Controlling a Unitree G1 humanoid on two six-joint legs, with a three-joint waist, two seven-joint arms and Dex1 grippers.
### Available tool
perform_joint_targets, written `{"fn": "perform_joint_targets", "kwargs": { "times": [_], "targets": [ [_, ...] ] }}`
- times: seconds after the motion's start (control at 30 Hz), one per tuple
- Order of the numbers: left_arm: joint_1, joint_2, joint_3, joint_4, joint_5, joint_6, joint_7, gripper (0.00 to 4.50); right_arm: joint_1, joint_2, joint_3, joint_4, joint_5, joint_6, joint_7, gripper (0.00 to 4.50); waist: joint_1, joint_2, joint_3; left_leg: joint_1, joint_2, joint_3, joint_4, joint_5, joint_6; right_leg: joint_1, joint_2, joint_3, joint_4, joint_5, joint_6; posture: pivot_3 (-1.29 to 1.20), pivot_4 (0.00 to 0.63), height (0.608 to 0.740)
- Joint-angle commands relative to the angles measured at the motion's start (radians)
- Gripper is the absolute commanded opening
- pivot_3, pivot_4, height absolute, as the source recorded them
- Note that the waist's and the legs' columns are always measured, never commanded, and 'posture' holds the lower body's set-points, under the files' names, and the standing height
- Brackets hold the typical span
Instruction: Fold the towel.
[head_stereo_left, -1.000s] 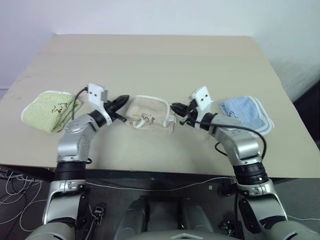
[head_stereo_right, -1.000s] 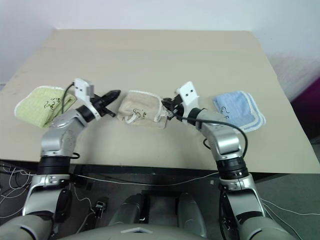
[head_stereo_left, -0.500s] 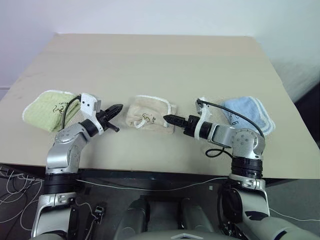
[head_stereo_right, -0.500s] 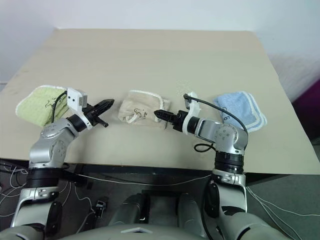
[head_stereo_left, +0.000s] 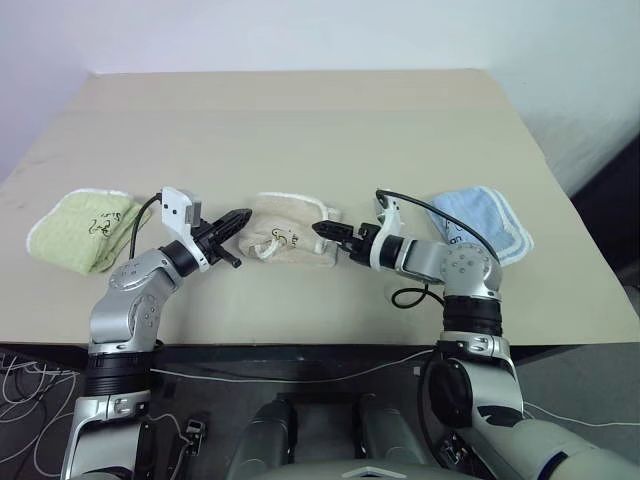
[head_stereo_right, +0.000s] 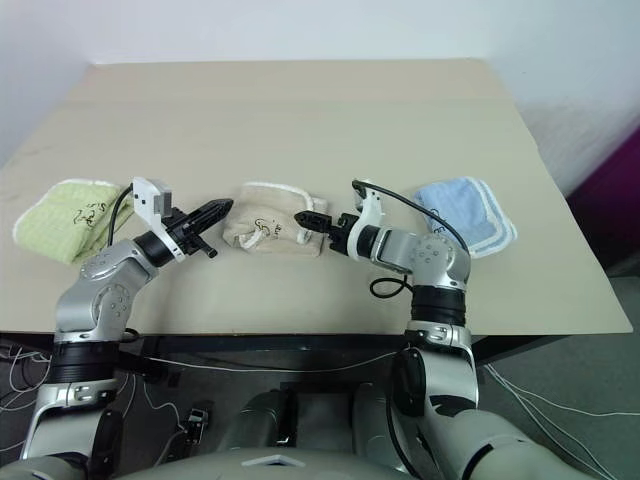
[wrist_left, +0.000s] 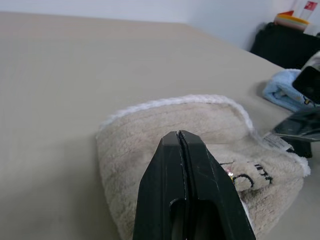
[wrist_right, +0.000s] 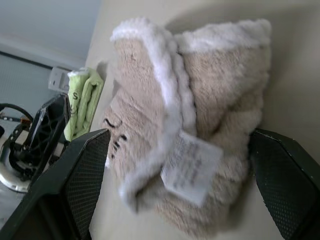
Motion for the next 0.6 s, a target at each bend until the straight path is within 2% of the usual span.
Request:
{"fn": "perform_joint_targets", "kwargs": {
  "times": [0.03, 0.2, 0.3, 0.6],
  "targets": [
    [-0.007, 0.008, 0.014, -0.036, -0.022, 0.003, -0.008, 0.0, -0.045, 0.018, 0.04, 0.082, -0.03, -0.053, 0.013, 4.47, -0.004, 0.0, 0.0, 0.0, 0.0, 0.0, 0.0, 0.0, 0.0, 0.0, 0.0, 0.0, 0.0, 0.0, 0.0, 0.0, 0.15, 0.74],
    [0.016, 0.007, 0.011, -0.071, -0.032, 0.017, -0.013, 0.0, -0.078, 0.027, 0.047, 0.163, -0.037, -0.084, 0.031, 4.47, -0.007, 0.0, 0.0, 0.001, 0.001, 0.0, 0.0, 0.0, 0.0, 0.0, 0.001, 0.0, 0.001, 0.0, 0.0, 0.0, 0.15, 0.74],
    [0.032, 0.009, 0.012, -0.091, -0.042, 0.026, -0.013, 0.0, -0.086, 0.024, 0.04, 0.18, -0.029, -0.087, 0.036, 3.87, -0.007, 0.0, 0.0, 0.001, 0.002, 0.001, 0.0, 0.0, 0.0, 0.0, 0.001, 0.001, 0.001, 0.0, 0.0, 0.0, 0.15, 0.74],
    [0.038, 0.012, 0.007, -0.099, -0.046, 0.032, -0.016, 0.0, -0.083, 0.008, 0.018, 0.185, -0.015, -0.087, 0.039, 0.81, -0.004, 0.0, 0.0, 0.001, 0.001, 0.002, -0.001, 0.0, 0.0, -0.001, 0.001, 0.001, 0.001, 0.0, 0.0, 0.0, 0.15, 0.74]
  ]
}}
